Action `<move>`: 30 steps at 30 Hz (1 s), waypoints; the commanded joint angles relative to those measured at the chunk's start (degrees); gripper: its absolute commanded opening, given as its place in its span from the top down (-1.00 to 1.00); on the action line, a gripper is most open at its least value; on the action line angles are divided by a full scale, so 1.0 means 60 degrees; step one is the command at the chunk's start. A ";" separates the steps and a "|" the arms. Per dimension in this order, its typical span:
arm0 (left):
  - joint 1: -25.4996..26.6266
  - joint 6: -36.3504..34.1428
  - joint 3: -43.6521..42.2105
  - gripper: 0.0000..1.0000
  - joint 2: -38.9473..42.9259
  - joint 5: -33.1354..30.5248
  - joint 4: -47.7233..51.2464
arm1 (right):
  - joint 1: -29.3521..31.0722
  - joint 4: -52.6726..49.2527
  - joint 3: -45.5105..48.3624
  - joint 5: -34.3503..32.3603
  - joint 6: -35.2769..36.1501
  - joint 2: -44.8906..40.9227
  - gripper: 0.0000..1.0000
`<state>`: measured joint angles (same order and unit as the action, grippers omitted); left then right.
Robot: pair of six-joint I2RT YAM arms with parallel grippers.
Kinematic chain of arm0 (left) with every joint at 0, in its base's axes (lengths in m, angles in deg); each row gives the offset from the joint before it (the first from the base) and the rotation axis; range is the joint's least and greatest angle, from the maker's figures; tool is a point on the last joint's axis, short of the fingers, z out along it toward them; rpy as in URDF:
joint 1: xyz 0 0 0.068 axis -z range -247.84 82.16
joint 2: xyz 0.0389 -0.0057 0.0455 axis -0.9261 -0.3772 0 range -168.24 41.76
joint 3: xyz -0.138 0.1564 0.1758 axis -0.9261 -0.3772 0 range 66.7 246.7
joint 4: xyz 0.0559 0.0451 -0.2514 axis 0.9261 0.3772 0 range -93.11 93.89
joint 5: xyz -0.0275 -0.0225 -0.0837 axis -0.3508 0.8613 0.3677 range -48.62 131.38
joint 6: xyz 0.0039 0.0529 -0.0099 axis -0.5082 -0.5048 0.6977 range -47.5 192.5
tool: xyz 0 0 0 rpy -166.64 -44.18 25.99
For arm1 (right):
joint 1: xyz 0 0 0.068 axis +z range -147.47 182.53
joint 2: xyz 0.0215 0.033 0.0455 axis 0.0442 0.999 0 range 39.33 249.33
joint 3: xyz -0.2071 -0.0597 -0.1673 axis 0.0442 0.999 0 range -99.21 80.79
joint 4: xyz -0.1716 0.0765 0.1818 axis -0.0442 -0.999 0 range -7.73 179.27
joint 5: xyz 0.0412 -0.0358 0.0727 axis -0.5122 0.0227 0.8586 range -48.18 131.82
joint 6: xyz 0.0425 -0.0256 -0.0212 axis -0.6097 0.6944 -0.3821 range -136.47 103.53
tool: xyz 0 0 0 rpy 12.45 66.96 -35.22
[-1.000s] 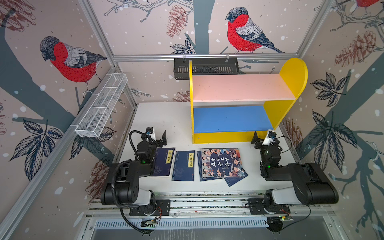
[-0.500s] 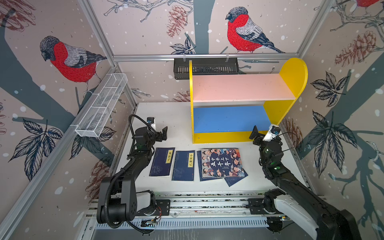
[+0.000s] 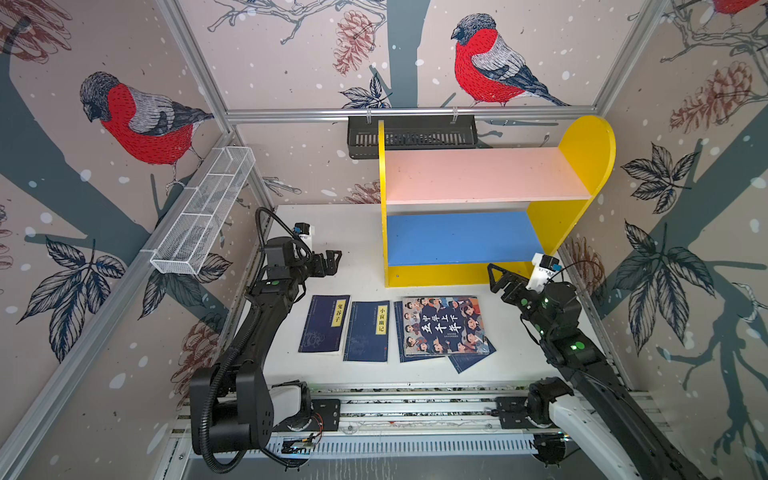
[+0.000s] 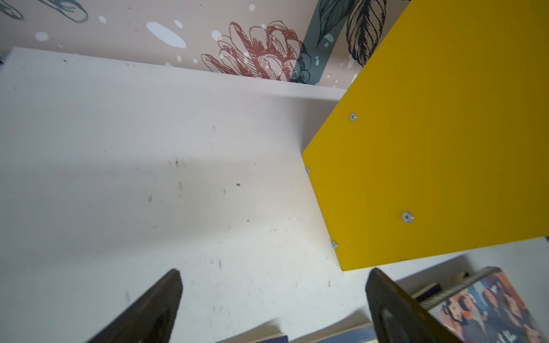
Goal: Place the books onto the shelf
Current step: 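Reach the left gripper and right gripper toward opposite edges of the illustrated book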
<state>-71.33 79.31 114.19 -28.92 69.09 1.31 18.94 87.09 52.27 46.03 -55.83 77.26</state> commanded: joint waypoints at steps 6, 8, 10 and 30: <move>0.0813 0.1431 -0.0069 -0.92 0.0293 0.1985 0.1214 | 0.0398 -0.4107 -0.0394 0.0171 -0.1285 -0.0223 -1.00; 0.1064 0.1949 -0.0313 -0.92 0.0309 0.2478 0.1047 | 0.0459 -0.4155 -0.0170 0.0457 -0.1498 -0.0435 -0.99; 0.1351 0.2505 -0.0588 -0.92 0.0298 0.2943 0.0762 | 0.0475 -0.4176 0.0035 0.0730 -0.1571 -0.0453 -0.99; 0.4132 0.3404 -0.2289 -0.86 -0.1023 0.3517 -0.1794 | 0.0826 -0.3259 0.0964 0.1973 -0.1454 0.0802 -0.84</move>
<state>-47.31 98.04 100.52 -33.84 88.34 -4.90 23.75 64.82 57.48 55.30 -64.48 81.46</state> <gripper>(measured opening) 0.933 0.930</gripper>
